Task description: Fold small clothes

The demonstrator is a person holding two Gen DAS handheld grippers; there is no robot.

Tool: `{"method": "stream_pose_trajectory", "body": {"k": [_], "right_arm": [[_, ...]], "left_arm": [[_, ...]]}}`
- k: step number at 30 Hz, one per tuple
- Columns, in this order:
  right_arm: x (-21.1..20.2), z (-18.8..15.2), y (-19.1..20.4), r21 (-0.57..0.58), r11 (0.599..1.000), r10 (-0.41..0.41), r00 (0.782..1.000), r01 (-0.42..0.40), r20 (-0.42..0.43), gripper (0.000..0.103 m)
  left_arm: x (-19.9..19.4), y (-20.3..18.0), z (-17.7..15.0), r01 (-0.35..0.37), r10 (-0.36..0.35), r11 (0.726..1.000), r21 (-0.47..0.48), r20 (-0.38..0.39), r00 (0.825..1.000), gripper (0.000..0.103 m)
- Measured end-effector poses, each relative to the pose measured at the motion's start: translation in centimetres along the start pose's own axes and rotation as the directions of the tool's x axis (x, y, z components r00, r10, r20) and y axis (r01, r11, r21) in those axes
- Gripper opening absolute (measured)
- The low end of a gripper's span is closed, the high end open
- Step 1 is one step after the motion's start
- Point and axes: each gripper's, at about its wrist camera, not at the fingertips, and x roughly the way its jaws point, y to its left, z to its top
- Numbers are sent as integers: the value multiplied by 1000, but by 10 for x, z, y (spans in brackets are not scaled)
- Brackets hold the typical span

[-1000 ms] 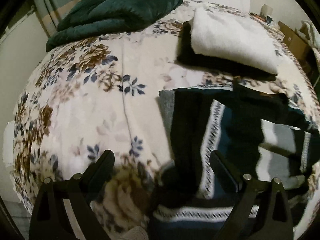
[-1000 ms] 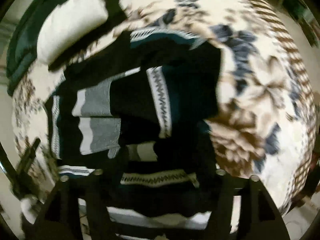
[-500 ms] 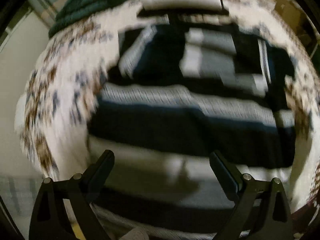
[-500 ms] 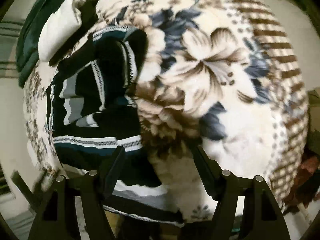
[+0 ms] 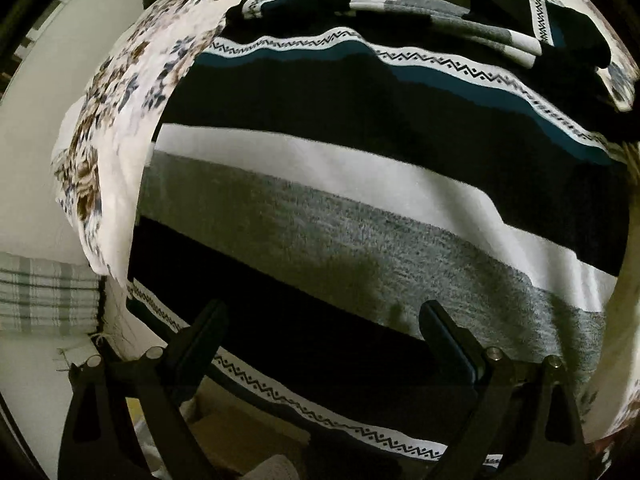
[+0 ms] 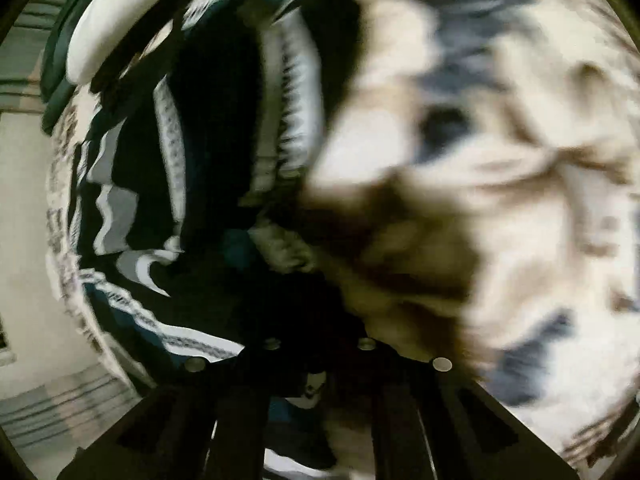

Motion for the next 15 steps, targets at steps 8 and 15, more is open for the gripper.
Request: {"method": "stream_pose_trajectory", "body": {"k": [8,15], "right_arm": [[-13,-1,-14,-17,1000,-19,999,18,-45,7],[-46,1,-50,-29,996,78,992,-81,-100,49]], "left_arm": [[-14,-12,-21,45,-45,999,2,7,999,98],[-35,-80,-62,206,-208,963,171,-7,978,98]]}}
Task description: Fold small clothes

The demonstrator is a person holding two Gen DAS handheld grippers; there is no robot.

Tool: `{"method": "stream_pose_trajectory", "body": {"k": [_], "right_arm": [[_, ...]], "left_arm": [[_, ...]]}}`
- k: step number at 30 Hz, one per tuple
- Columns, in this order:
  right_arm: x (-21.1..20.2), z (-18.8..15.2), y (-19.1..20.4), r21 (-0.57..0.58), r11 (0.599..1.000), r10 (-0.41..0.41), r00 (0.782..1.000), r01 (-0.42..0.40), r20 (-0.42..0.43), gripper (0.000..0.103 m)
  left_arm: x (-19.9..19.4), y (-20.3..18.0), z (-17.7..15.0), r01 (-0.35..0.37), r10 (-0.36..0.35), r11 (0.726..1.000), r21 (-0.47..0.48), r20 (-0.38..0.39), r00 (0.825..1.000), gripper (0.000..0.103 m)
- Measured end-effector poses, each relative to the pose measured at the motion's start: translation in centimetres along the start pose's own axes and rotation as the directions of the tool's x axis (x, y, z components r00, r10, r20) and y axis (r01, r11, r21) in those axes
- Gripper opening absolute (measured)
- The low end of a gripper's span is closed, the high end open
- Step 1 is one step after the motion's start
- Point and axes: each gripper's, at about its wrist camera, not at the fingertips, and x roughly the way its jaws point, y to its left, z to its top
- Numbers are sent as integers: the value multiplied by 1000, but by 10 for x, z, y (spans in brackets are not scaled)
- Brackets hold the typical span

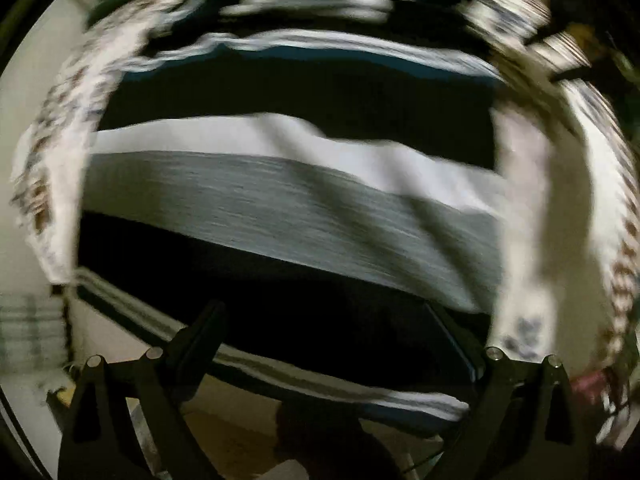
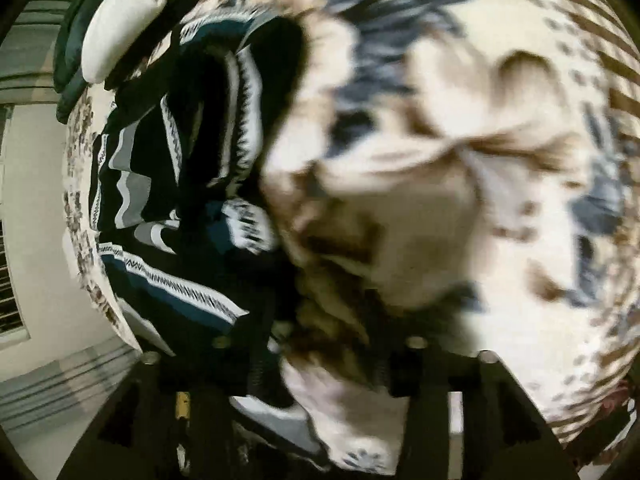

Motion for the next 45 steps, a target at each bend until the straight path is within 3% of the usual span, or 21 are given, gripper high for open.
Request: {"method": "stream_pose_trajectory", "body": {"k": [3,6,7,8,10,12,14,18,19,20,21,23,27,30,34,36,37,38,40,42,45], "right_arm": [[-20,-2,-28,27,1000,1,1000,-1,-6,51],[-37,10,-51,52,998,23,1000,-24,15,51],[-42,21,-57,59,997,38,999,-40,31,51],[-44,31,-58,65,996,62,997,-65,47,51],[-45,54,-56,71,990,117,991,-122,69,51],[-39,83,-48,66,979,188,979,-193,84,51],[-28,110,-41,77,972,214,972,-222,98,55],[13,145,-28,165,939,299,953,-301,38,57],[18,147,-24,170,934,314,949,-315,35,52],[23,150,-19,165,935,312,949,-314,38,17],[24,150,-15,151,940,301,952,-305,46,6],[14,150,-3,108,967,219,971,-229,92,5],[-23,161,-10,136,975,147,967,-178,209,5],[-24,181,-27,199,967,119,973,-159,197,5],[-5,189,-18,143,979,133,987,-145,89,10],[-7,186,-26,168,968,174,982,-184,73,35],[-11,182,-34,185,958,205,975,-218,84,55],[-14,177,-42,199,947,235,967,-250,100,59],[-18,169,-55,218,934,264,958,-284,115,61],[-16,162,-62,214,924,298,948,-316,115,64],[-6,159,-60,213,924,303,948,-316,94,64]], "left_arm": [[12,-41,-4,50,-50,996,72,-12,999,97],[33,-75,-3,15,-13,989,148,-15,1000,93],[41,-82,-2,0,2,987,161,-17,1000,86],[46,-85,-1,-12,15,986,168,-17,1000,62],[48,-87,2,-20,19,987,163,6,1000,50],[43,-87,3,-41,33,985,169,50,998,13],[40,-87,2,-39,29,984,172,60,998,7],[28,-79,0,-39,26,986,163,84,996,6],[24,-77,-2,-41,26,986,165,88,996,6],[21,-76,-4,-40,25,985,170,92,995,6],[18,-72,-5,-45,28,983,176,95,995,6],[14,-72,-8,-47,27,981,188,105,994,6],[14,-70,-11,-55,33,978,204,110,993,5],[12,-69,-16,-51,28,976,212,111,993,6],[21,-59,-9,-28,10,981,191,94,995,6],[25,-59,-7,-16,1,984,177,84,996,7],[26,-57,-7,-15,1,985,171,82,997,9],[29,-57,-6,-7,-5,986,165,75,997,10],[36,-52,-2,-6,-4,987,162,60,998,12],[43,-53,-1,13,-20,986,166,39,999,29],[53,-57,-1,16,-22,983,181,36,999,44]]}}
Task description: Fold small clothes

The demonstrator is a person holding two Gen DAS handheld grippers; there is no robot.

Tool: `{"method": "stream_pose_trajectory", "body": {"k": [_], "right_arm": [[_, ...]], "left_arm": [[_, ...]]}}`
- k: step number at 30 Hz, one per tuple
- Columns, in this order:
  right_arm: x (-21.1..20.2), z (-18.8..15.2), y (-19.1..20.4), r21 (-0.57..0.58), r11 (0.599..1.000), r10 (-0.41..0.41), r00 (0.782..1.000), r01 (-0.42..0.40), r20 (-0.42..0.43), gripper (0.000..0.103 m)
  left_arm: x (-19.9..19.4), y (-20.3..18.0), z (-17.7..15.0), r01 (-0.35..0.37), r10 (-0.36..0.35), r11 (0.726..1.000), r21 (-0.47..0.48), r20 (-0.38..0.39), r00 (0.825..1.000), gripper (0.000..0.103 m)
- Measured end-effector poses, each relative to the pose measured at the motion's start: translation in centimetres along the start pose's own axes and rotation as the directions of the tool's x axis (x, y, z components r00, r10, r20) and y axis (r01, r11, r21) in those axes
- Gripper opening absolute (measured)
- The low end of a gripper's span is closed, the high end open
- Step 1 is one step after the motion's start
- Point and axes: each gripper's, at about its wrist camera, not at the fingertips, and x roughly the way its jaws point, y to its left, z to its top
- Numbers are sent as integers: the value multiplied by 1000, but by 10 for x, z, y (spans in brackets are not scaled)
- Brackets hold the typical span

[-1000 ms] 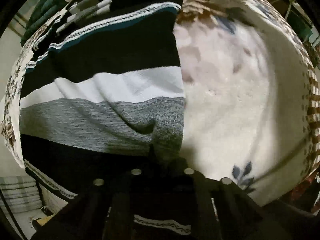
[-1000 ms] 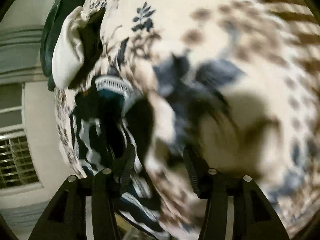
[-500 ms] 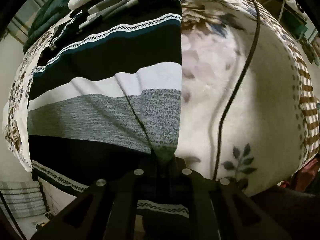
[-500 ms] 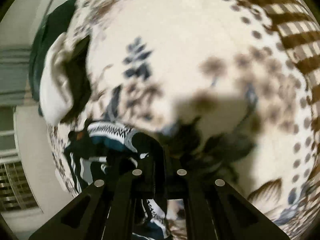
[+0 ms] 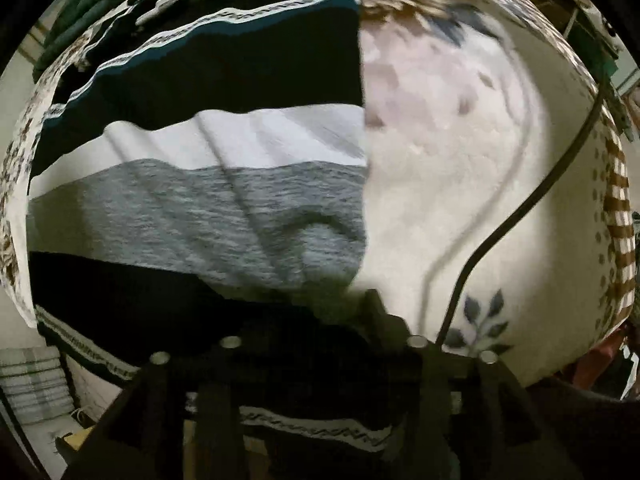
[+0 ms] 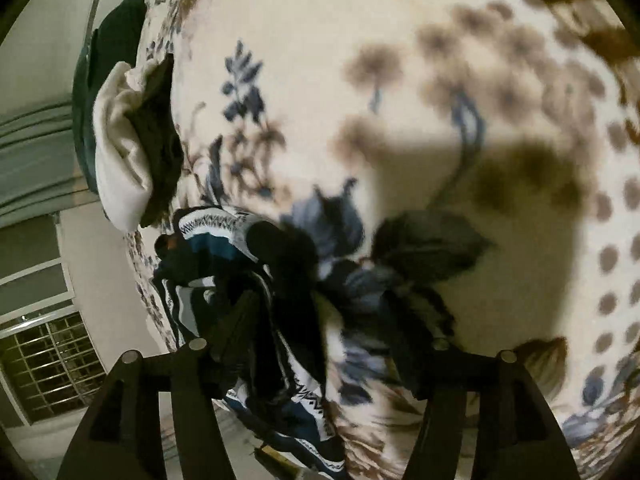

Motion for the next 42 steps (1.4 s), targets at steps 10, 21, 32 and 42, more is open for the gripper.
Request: {"method": "stream_pose_trajectory", "body": {"k": [10,21,32,42], "right_arm": [[-4,8,46,-106,971,-193,966,213,172,5],[0,27,16,-9,995,-95,995,96,40,42],[22,15,40,-102,984,-145,989,146,21,8],[-10,-11,159,-231,949,-208,976,216,60,8]], "left_arm": [[5,-8,4,-36,36,999,22,13,999,48],[9,-17,-4,-57,56,998,18,52,997,26],[-54,5,-13,-36,43,997,-61,115,992,4],[-141,108,-1,33,32,944,-327,193,981,4]]}}
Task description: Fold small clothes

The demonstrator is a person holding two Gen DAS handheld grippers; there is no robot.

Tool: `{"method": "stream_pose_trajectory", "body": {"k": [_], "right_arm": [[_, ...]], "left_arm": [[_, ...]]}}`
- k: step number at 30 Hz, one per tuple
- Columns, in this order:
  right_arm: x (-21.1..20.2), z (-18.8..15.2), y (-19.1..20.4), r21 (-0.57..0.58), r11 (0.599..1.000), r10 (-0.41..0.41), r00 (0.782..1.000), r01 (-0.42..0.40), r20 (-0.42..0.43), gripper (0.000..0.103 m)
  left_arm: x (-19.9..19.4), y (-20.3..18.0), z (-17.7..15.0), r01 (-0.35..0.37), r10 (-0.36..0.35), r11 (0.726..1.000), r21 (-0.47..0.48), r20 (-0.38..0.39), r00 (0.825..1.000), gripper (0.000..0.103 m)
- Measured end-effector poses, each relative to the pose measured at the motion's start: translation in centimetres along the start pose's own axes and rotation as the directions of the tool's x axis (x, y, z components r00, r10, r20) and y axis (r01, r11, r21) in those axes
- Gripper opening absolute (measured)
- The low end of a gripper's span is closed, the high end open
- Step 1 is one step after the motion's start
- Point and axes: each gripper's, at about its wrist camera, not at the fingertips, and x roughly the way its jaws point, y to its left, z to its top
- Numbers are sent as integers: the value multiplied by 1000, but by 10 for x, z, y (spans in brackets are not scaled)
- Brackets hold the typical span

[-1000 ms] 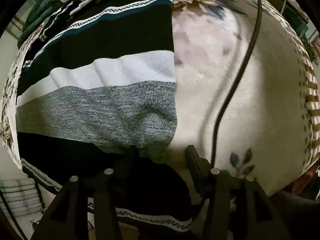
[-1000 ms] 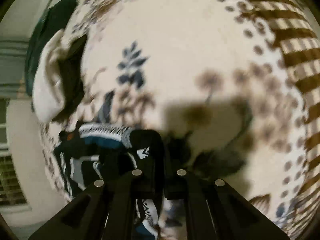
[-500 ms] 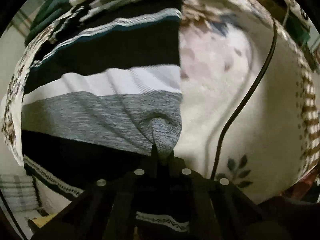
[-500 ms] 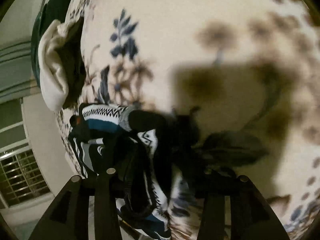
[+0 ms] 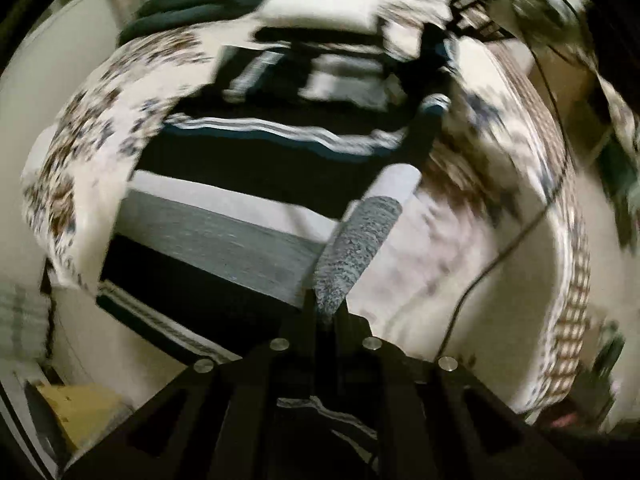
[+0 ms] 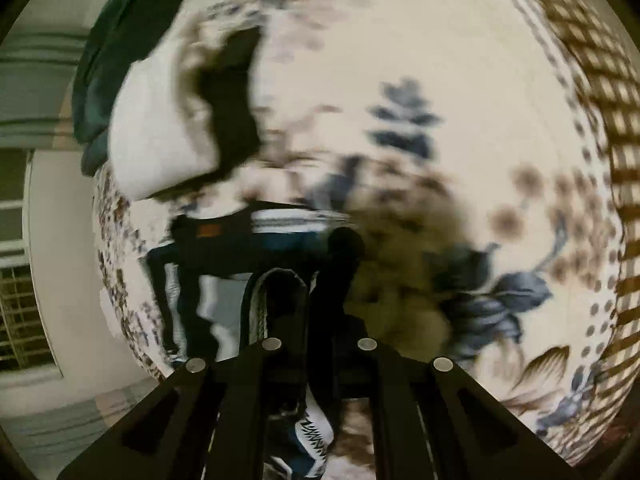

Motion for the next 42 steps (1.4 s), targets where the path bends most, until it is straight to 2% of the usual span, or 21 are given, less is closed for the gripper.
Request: {"method": "stream_pose_trajectory", "body": {"k": [4,7,12,15,19,22,25,29,31,33,35,37,40,42], "right_arm": [[3,-1,90,-81,996,-42,999,42,-2,8],[24,-1,154,-136,987,-85,996,84,-1,8],[91,5,266,-217,961,-177,984,172,-2,8],[149,7,330,-265,933,-254,967,245,2,7],[220,5,390,-298,893,-348,937,336,12,7],[262,4,413,-299,865,-417,909,403,21,7],[291,5,423,-292,842,-464,885,453,34,7],[311,6,425,-283,834,-488,873,473,22,8],[313,7,421,-267,851,-471,882,452,-7,11],[306,7,415,-255,880,-424,905,401,-41,20],[291,2,406,-240,917,-347,934,319,-86,47],[272,-10,397,-239,935,-291,951,261,-102,51],[238,-45,383,-295,932,-253,962,213,-105,56],[214,-77,363,-324,928,-230,966,182,-115,57]], "left_arm": [[-4,62,21,35,-35,990,-136,4,999,4],[9,114,30,74,-79,970,-233,-11,997,4],[31,195,32,137,-159,916,-377,-28,987,4],[50,241,31,184,-222,871,-454,-30,975,4],[78,289,29,221,-277,837,-501,-39,960,4],[102,316,30,231,-298,837,-496,-59,953,5],[124,338,33,228,-299,851,-473,-79,951,5],[147,354,33,243,-327,859,-451,-119,937,8],[154,362,29,227,-329,858,-461,-155,932,9],[156,375,22,208,-328,851,-482,-180,927,9],[152,391,13,181,-320,837,-517,-193,927,11],[144,408,4,178,-326,812,-557,-179,928,14],[130,420,-4,189,-346,780,-596,-159,925,23],[122,415,-3,189,-340,791,-581,-161,927,40]]}}
